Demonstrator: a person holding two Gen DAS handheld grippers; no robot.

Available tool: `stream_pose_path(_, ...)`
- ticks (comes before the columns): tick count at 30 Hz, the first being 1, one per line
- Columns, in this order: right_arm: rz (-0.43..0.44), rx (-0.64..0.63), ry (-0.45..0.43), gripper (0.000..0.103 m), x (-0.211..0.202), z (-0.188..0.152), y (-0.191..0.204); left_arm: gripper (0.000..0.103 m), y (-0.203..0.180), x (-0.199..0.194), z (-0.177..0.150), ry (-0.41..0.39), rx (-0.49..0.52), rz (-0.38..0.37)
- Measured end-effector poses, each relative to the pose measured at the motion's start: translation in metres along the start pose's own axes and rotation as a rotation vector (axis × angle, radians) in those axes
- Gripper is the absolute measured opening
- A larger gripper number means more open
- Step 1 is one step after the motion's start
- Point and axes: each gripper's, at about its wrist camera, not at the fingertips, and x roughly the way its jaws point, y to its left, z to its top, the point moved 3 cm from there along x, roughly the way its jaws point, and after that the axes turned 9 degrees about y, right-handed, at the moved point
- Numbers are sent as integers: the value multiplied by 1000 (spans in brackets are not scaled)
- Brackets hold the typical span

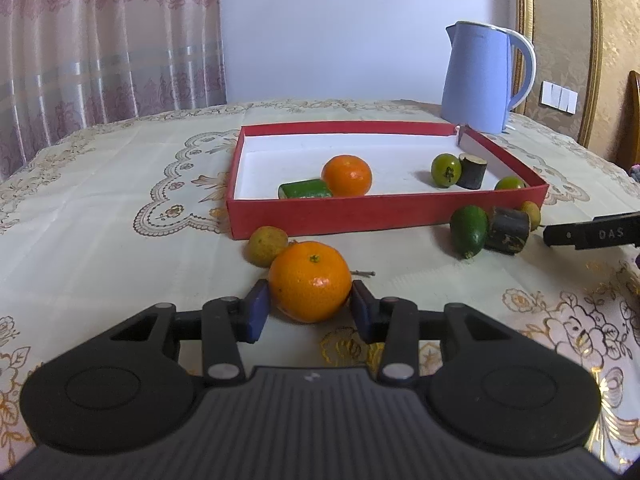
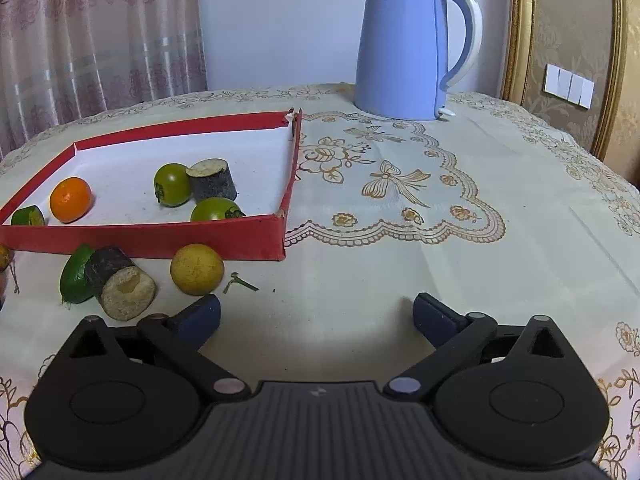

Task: Organize fruits
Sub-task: 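Carry the mandarin orange into the red tray and open the left tool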

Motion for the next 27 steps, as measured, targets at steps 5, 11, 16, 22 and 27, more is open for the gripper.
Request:
stream_pose_path(5,1,1,0,103,0,0,0,39,0,-14,5,-13,-3,-14)
stream_pose_path(11,1,1,0,103,0,0,0,39,-8,-18,28,-37,28,-32)
stream_pose_path(16,1,1,0,103,0,0,0,39,-17,-11,49,-50,55,-36)
stream_pose_path(22,1,1,0,103,0,0,0,39,-28,11,79,-41,59,-53)
stream_pose_path(27,1,1,-1,103,0,0,0,39,-41,35,105,-41,84,-36)
